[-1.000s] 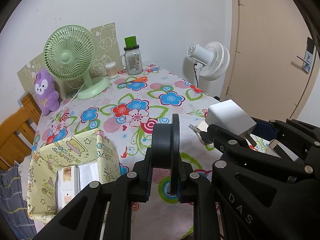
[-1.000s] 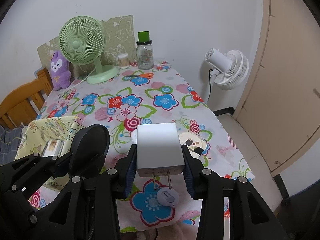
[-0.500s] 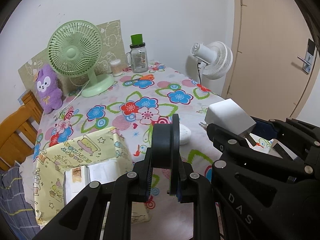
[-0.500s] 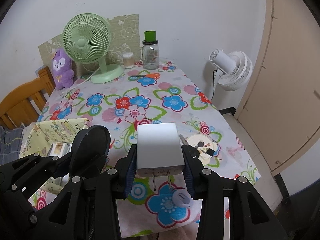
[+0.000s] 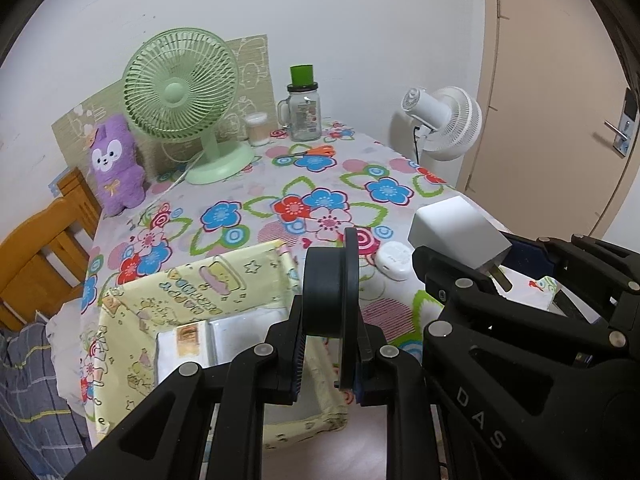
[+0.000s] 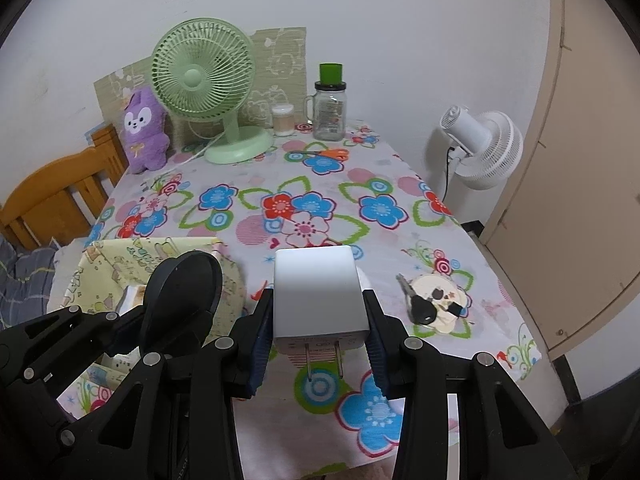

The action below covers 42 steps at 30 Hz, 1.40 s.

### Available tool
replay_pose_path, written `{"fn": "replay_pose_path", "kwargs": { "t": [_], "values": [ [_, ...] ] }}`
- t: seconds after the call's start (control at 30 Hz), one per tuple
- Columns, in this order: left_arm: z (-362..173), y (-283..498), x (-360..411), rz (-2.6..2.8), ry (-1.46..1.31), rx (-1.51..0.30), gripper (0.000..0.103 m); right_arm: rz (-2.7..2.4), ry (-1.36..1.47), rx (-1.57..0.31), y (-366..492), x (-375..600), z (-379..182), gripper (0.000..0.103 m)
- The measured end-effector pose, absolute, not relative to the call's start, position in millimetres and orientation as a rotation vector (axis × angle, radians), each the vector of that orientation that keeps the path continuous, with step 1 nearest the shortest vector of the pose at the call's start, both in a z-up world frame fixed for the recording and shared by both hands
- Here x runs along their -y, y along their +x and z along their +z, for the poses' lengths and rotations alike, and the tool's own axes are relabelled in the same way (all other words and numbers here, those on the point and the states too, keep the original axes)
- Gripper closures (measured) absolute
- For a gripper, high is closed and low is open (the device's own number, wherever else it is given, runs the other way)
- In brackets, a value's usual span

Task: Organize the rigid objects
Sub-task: 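Lower the charger into the yellow box and open the right tool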

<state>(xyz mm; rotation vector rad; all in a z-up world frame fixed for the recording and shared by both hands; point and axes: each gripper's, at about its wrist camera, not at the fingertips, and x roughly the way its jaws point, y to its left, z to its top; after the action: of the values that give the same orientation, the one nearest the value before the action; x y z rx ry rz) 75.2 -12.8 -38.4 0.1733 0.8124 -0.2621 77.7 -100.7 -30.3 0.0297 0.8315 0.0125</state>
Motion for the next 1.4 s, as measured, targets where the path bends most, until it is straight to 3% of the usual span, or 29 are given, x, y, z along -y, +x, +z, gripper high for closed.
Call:
{"fn": "replay_pose_path", "kwargs": {
  "t": [1.4],
  "values": [
    [-72.5,93.9,-97.3,-0.132,0.077,-0.908,0.085,0.165,-0.037,-0.939,108.0,-13.9,-58.3,0.058]
  ]
}}
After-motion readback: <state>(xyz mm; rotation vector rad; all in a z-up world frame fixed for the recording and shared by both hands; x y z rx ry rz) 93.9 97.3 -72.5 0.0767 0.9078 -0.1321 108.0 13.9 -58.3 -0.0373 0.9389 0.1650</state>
